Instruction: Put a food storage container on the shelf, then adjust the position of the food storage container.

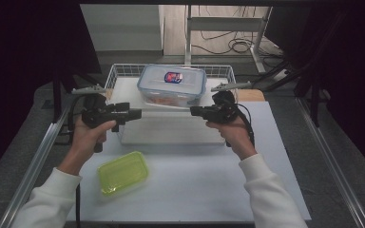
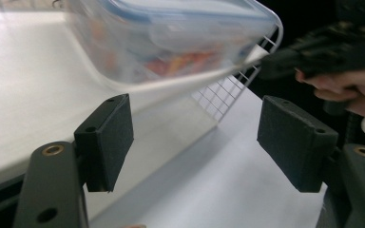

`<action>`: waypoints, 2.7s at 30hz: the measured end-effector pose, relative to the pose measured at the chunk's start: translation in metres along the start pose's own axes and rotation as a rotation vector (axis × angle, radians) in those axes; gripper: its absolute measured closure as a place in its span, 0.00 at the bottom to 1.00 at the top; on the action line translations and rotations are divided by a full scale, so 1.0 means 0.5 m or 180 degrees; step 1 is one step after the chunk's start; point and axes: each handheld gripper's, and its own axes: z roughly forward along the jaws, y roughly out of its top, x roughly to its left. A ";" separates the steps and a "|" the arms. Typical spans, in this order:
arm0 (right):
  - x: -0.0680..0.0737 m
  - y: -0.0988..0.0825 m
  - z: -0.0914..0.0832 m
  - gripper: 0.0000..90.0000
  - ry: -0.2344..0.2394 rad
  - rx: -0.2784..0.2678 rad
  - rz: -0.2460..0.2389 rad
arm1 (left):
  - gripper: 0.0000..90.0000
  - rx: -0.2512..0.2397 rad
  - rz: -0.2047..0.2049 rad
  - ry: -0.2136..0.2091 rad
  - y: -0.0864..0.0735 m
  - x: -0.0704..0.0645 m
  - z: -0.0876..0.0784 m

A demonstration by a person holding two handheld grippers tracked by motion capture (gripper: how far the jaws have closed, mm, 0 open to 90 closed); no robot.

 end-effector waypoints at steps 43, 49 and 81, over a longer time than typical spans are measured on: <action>0.006 -0.153 -0.101 0.59 -0.0096 -0.0116 0.0173 | 0.28 0.0294 -0.0154 -0.0151 -0.181 -0.024 0.000; 0.007 -0.220 -0.113 0.44 -0.0100 0.0016 0.0197 | 0.30 0.0390 -0.0095 -0.0101 -0.214 -0.027 0.007; -0.008 -0.347 -0.095 0.37 -0.0134 0.0479 0.0337 | 0.32 0.0787 -0.0096 0.0135 -0.278 -0.013 0.028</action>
